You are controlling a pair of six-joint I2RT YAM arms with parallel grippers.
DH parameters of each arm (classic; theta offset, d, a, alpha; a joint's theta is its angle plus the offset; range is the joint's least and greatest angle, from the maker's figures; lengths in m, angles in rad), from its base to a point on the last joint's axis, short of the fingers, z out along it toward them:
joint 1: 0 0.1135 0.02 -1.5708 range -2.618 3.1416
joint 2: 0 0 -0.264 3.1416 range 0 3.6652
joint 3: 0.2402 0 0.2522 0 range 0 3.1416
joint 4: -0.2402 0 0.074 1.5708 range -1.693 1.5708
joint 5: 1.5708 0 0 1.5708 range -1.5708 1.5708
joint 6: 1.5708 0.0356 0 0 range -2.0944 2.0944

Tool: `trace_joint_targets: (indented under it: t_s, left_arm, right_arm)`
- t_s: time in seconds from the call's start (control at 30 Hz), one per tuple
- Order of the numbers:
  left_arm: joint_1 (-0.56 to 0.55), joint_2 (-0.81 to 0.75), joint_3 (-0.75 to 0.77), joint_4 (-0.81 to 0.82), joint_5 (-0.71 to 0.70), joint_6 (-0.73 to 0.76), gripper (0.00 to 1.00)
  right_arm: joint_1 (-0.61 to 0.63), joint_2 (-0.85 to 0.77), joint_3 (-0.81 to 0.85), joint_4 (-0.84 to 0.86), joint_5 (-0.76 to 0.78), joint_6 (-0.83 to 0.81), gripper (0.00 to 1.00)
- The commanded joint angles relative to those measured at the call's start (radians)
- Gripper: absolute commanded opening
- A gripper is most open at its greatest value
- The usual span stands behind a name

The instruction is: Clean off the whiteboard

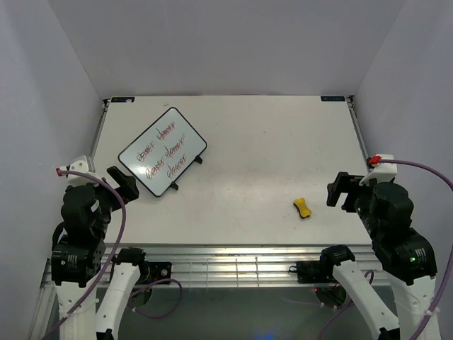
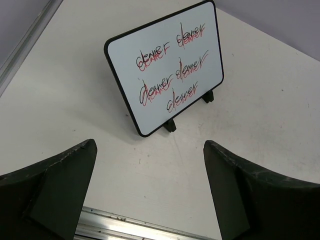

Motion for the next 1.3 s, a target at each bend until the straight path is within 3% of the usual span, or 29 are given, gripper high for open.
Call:
trace_joint_targets:
  t_s: [0.0,0.13,0.27,0.37,0.6,0.7,0.9,1.0,1.03,1.27]
  left_arm:
    - [-0.005,0.008,-0.009,0.0,-0.009,-0.006,0.98]
    - [-0.003,0.04,-0.016,0.018,0.057,-0.018,0.98]
    - [-0.003,0.084,-0.045,0.073,0.212,-0.074,0.98]
    - [-0.003,0.121,-0.114,0.182,0.318,-0.102,0.98]
    - [0.006,0.231,-0.341,0.552,0.294,-0.216,0.98]
    - [0.069,0.305,-0.391,0.618,0.334,-0.266,0.98]
    - [0.424,0.348,-0.482,0.762,0.488,-0.312,0.98]
    - [0.568,0.391,-0.577,0.925,0.649,-0.345,0.98]
    - [0.592,0.437,-0.588,0.97,0.73,-0.346,0.98]
    - [0.601,0.635,-0.647,1.396,0.862,-0.354,0.96]
  right_arm:
    - [-0.003,-0.008,-0.014,0.044,-0.001,-0.022,0.9]
    - [-0.004,0.0,-0.031,0.058,-0.045,-0.022,0.9]
    - [-0.004,-0.032,-0.077,0.138,-0.157,-0.046,0.9]
    - [-0.003,-0.07,-0.108,0.194,-0.197,-0.045,0.9]
    - [-0.003,-0.048,-0.177,0.296,-0.424,-0.055,0.9]
    - [-0.003,-0.031,-0.208,0.319,-0.491,-0.067,0.9]
    - [-0.003,-0.02,-0.222,0.363,-0.675,-0.115,0.9]
    - [-0.003,-0.023,-0.212,0.376,-0.711,-0.118,0.9]
    - [-0.003,-0.025,-0.209,0.377,-0.717,-0.12,0.9]
    - [-0.003,-0.031,-0.183,0.4,-0.816,-0.138,0.9]
